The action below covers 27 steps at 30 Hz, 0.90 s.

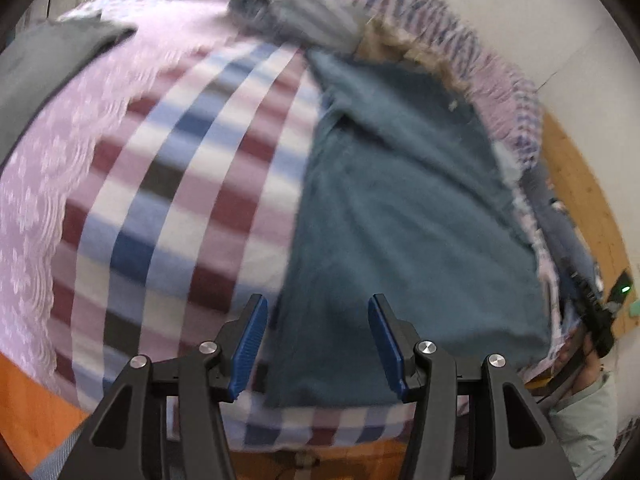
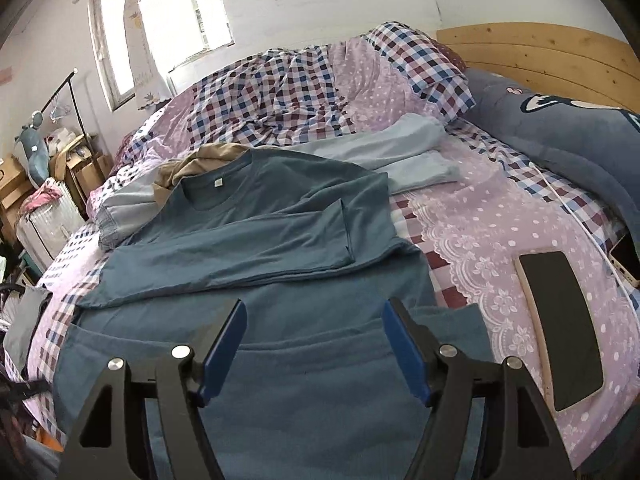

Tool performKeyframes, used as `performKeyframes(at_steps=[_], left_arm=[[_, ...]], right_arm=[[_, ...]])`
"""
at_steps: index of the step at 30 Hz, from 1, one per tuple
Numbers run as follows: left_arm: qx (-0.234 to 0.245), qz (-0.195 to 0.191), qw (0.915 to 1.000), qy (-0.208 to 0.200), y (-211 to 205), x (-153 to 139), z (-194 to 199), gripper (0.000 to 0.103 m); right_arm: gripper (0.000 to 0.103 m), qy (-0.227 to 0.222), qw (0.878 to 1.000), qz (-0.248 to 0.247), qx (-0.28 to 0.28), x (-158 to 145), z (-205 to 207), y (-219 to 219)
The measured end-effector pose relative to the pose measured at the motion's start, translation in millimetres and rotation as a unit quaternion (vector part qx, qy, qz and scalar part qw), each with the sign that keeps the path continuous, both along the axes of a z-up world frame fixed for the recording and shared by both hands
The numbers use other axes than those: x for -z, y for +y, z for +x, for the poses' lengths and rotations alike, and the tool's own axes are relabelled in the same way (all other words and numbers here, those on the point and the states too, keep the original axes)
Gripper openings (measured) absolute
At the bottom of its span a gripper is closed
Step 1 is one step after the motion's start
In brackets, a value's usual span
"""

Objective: Fold clothes
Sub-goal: 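Move the left gripper to the teal sweatshirt hem and grasp it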

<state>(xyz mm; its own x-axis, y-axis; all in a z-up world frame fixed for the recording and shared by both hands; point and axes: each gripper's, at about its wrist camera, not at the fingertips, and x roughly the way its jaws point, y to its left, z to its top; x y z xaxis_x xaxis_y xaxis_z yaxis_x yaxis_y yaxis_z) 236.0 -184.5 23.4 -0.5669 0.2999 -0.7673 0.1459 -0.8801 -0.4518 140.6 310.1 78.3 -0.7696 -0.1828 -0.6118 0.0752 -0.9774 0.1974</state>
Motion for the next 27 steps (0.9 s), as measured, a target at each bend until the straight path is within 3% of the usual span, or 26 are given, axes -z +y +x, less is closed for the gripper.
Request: performKeyframes(at_steps=[3,6,8,13,18,20,27], left_arm=[[-0.010,-0.009,0.9985,0.052,3.3,-15.4,-1.7,0.056],[-0.010,-0.044,0.9936,0.103,11.3,-29.7,-11.3,0.056],[-0.005,-0.056,0.9916,0.116,13.1,-31.0,-22.0,0.056],[0.003,-0.088,0.9914,0.097,21.2,-11.1,-64.5,0.056],[0.015,-0.112,0.9879,0.106,26.6,-1.7,-82.7,0.052],[0.017,-0.110,0.9878,0.109,26.0,0.2,-84.1,0.045],[0.009,-0.092,0.9893,0.113,23.3,3.6,-88.8,0.043]], right_arm=[[0.074,0.001,1.000,-0.001,0.005,-0.9,2.3,5.2],[0.074,0.003,1.000,-0.007,0.008,-2.3,3.6,9.9],[0.075,0.001,1.000,-0.005,0.007,-1.6,2.7,10.6],[0.075,-0.002,1.000,-0.009,0.004,-0.8,-1.5,10.1],[0.075,0.000,1.000,-0.023,-0.003,-3.2,-9.0,6.4],[0.075,-0.001,1.000,-0.025,-0.007,-3.3,-11.6,3.4],[0.075,-0.002,1.000,-0.025,-0.018,-3.2,-15.9,-6.4]])
